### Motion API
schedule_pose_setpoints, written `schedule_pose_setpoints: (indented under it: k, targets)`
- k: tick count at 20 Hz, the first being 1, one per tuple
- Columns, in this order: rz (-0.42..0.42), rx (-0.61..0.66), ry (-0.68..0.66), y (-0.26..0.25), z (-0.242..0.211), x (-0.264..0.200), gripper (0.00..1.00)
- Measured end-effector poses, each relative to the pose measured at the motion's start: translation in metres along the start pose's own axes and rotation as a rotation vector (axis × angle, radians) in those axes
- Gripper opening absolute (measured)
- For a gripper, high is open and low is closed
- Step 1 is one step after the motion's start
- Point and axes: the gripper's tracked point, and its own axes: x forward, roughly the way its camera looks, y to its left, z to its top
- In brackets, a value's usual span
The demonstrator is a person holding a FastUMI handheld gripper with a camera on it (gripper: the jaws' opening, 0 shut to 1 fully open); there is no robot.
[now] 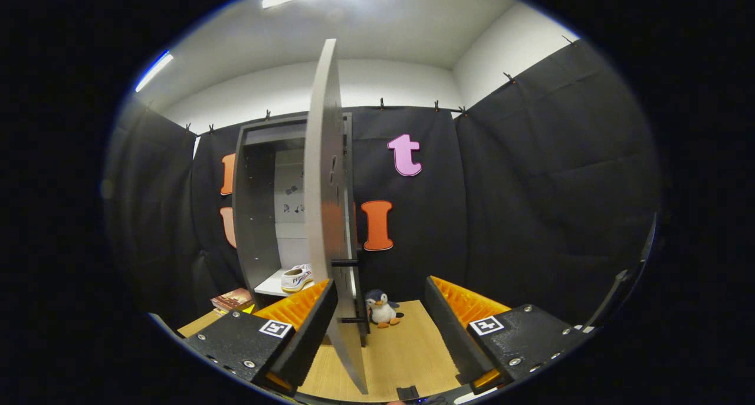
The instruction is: Open the shoe cabinet door, grab the shoes and put them into the shoe cabinet, then close the shoe cabinet door.
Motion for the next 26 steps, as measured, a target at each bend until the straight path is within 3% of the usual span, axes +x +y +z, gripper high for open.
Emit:
schedule_pose_setpoints:
  k: [5, 15, 26]
  targets:
    - [0.09, 0.028, 0.036, 0.004, -0.017, 0.036, 0.94]
    - [0.2, 0.027, 0.039, 0.028, -0.018, 0.04, 0.9]
    - [0.357, 0.061, 0.031, 0.142, -0.029, 0.052, 0.9]
